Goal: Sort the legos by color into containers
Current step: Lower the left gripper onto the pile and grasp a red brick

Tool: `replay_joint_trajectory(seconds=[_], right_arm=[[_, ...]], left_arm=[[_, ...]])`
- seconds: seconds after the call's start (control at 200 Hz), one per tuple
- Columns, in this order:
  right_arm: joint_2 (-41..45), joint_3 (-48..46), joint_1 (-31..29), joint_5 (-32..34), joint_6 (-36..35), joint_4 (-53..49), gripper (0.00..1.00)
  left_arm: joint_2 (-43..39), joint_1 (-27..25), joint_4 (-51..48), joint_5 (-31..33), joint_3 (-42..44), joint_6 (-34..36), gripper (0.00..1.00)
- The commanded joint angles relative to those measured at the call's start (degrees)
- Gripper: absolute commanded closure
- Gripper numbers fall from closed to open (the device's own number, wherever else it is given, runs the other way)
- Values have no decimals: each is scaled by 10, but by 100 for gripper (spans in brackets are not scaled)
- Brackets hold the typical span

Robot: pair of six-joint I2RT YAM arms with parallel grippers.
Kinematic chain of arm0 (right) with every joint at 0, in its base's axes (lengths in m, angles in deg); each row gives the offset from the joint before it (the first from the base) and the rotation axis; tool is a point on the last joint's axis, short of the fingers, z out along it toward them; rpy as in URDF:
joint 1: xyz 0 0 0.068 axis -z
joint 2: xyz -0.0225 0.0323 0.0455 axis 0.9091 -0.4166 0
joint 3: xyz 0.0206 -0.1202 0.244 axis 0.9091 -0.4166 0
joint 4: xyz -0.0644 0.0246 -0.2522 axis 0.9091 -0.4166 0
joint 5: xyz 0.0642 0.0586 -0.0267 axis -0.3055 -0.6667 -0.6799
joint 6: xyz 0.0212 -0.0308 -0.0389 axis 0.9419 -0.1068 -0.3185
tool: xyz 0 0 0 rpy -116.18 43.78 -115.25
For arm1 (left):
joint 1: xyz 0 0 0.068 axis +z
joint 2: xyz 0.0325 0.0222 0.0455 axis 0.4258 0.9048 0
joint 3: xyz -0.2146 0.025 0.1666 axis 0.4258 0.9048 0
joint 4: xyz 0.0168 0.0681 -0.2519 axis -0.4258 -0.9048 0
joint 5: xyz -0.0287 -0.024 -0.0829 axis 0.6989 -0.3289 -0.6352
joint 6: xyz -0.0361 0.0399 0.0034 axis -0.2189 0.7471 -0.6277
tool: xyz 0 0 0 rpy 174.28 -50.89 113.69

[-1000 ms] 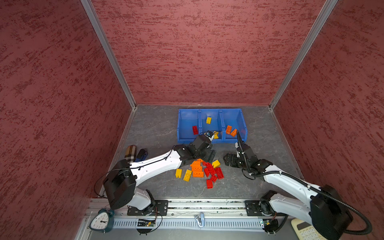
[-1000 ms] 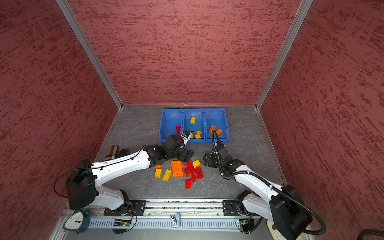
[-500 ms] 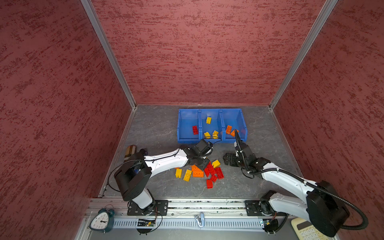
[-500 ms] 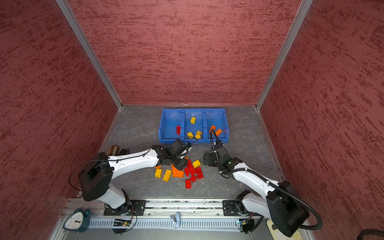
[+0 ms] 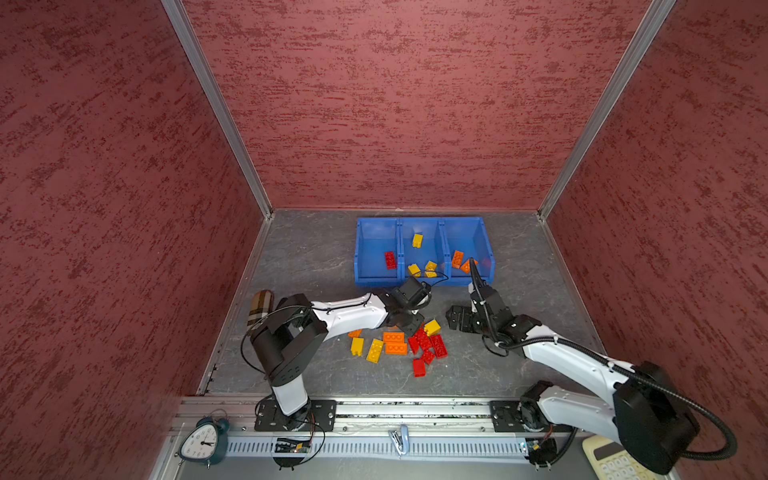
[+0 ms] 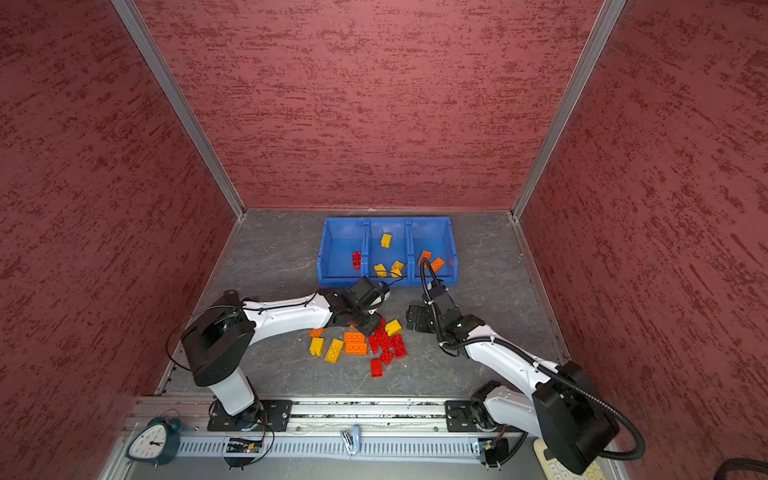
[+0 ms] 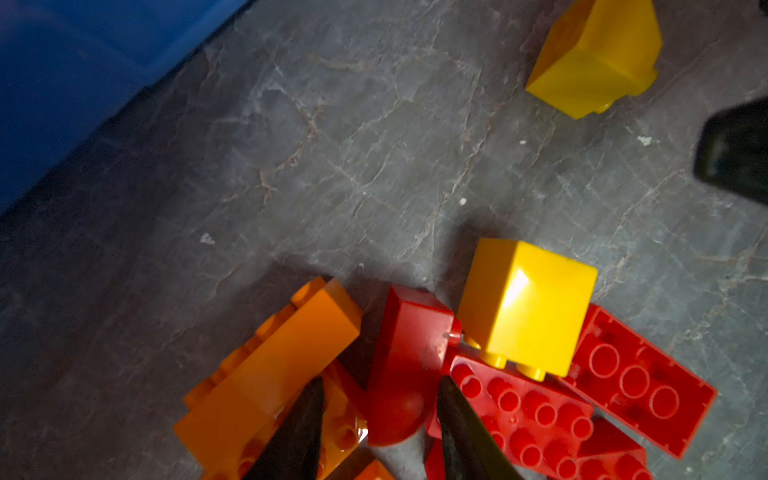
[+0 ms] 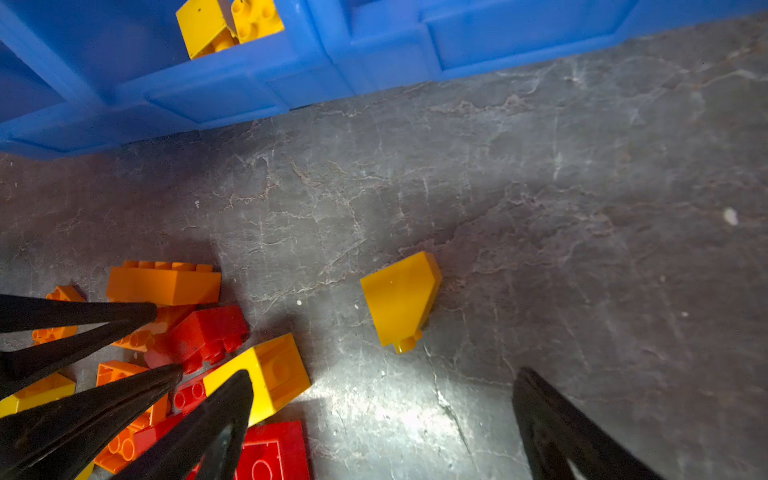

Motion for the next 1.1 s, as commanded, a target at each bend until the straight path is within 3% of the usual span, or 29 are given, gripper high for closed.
replay_joint_trajectory(seconds=[0.0,0.25,0.456,1.097], right_arm=[[1,18,-2,16,2,4,1],[9,10,-2,18,11,2,1],[8,11,-3,18,11,7,1],[16,7,-3,19,16,6,1]], left_arm=[[29,0,5,-11,-9,17,55],[24,-9,-1,11,-19,38,58],[-2,-13,11,24,-19,37,53],[88,-24,-6,62,-64,41,61]])
